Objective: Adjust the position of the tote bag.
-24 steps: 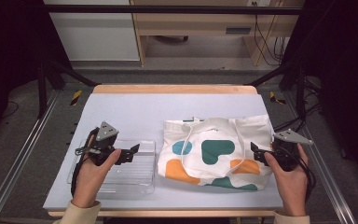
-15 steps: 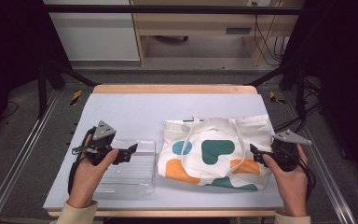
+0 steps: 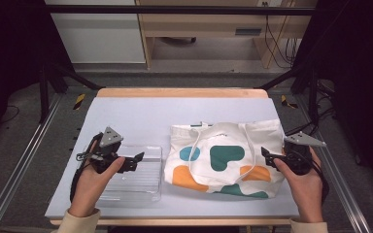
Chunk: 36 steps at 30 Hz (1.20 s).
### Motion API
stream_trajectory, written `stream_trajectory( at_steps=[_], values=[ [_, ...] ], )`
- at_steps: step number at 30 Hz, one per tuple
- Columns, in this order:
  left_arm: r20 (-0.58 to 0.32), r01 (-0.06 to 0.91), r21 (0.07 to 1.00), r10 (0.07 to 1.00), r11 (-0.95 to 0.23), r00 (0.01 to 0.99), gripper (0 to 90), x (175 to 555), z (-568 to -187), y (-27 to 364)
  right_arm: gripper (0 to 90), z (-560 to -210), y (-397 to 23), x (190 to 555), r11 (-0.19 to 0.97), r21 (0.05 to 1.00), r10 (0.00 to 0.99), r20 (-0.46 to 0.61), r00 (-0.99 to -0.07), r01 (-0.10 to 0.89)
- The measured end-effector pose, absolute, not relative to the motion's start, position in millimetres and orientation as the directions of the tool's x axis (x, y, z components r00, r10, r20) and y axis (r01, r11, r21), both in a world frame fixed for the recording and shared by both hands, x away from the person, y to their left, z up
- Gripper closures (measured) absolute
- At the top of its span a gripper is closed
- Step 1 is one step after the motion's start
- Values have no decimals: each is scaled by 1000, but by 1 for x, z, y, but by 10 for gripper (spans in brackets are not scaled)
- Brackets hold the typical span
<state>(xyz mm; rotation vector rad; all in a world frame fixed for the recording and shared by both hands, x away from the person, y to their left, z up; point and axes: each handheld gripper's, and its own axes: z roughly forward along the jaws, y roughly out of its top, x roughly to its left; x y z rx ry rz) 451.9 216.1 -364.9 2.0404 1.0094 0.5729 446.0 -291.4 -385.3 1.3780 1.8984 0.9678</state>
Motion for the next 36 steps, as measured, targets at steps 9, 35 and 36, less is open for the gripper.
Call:
stream_trajectory(
  at_steps=[9, 35, 36],
  values=[
    [57, 460, 796, 806, -393, 589, 70, 451, -363, 218, 146, -380, -309, 475, 190, 811, 958, -29, -286, 554],
    [53, 456, 799, 801, -392, 596, 70, 449, -362, 216, 592, -376, -291, 511, 192, 818, 944, -4, -329, 543],
    [53, 455, 799, 801, -392, 596, 70, 449, -362, 215, 620, -375, -291, 509, 186, 823, 943, 4, -333, 536]
  ],
)
